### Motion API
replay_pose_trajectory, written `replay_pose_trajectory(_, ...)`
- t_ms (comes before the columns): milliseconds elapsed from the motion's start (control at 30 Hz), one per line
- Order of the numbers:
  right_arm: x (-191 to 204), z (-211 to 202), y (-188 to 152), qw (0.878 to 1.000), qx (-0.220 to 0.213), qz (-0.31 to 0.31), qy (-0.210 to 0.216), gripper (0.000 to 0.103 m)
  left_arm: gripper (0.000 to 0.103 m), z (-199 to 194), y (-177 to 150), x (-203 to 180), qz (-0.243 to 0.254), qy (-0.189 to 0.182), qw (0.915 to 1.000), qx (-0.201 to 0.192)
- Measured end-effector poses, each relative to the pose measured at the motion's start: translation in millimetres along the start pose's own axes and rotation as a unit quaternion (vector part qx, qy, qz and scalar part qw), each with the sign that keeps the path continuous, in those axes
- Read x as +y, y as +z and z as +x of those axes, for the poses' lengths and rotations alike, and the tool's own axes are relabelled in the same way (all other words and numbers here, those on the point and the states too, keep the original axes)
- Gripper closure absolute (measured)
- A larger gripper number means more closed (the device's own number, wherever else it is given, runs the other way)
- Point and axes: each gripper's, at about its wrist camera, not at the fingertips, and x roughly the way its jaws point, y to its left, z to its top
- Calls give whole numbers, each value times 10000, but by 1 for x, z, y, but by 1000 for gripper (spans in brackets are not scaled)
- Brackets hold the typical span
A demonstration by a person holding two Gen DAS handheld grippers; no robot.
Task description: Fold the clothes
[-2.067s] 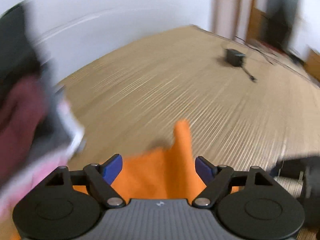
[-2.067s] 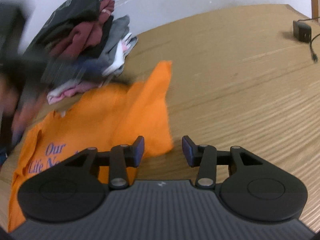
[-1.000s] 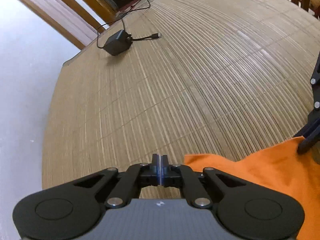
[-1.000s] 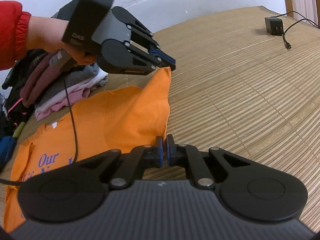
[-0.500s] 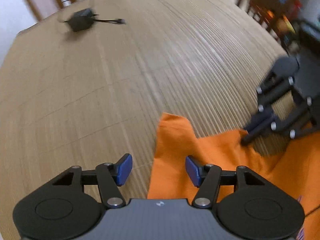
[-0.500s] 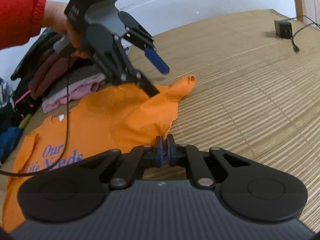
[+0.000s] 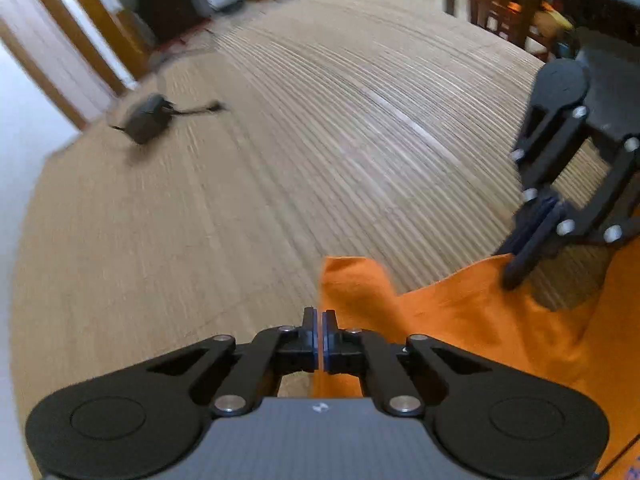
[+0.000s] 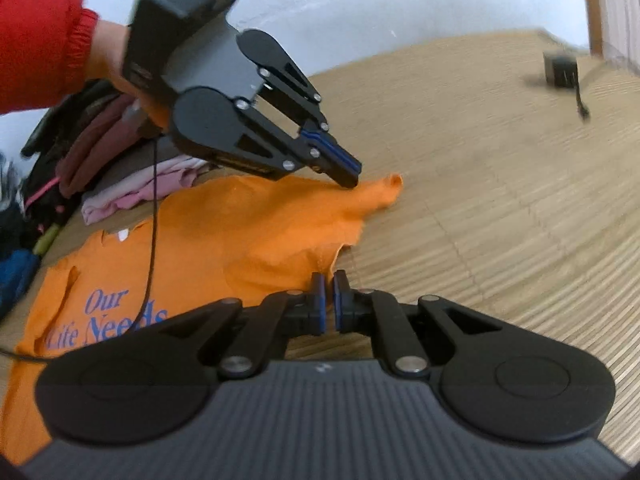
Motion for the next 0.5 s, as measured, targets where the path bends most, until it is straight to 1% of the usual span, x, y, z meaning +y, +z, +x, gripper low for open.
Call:
replay_pose_trajectory(100, 24, -13, 4, 9965, -131, -819, -63, 95, 101, -24, -11, -5, -59, 383, 9983, -444)
replay_pose_trajectory(167, 42, -19, 4, 9905, -196, -1360, -95, 95, 101, -37, -19, -6, -24, 698, 9958, -586)
replay_pose_trajectory(233, 60, -20, 4, 9816, -209, -1891, -188, 95, 101, -57, -29, -11, -75, 915, 9935, -677)
replay_pose_trajectory(267, 69, -19, 3, 9764, -219, -2133, -248, 95, 101, -64, -32, -14, -108, 975, 9927, -708)
replay_pose_trajectory(300, 74, -17, 3, 9744, -189, -2225, -252, 95, 101, -66, -34, -14, -149, 985, 9924, -721)
replay_pose_trajectory(367, 82, -13, 4, 9729, -113, -2297, -225, 95, 91, -71, -36, -16, -280, 872, 9934, -695)
replay_pose_trajectory(400, 85, -11, 4, 9733, -62, -2284, -197, 95, 83, -69, -33, -15, -438, 761, 9943, -604)
replay_pose_trajectory(433, 88, -9, 3, 9737, 7, -2271, -199, 95, 52, -67, -29, -13, -675, 667, 9945, -446)
replay_pose_trajectory(467, 89, -7, 2, 9741, 67, -2250, -231, 95, 13, -63, -25, -10, -984, 567, 9933, -214)
replay_pose_trajectory(500, 89, -5, 1, 9745, 118, -2226, -257, 95, 5, -57, -19, -6, -1352, 414, 9899, 27)
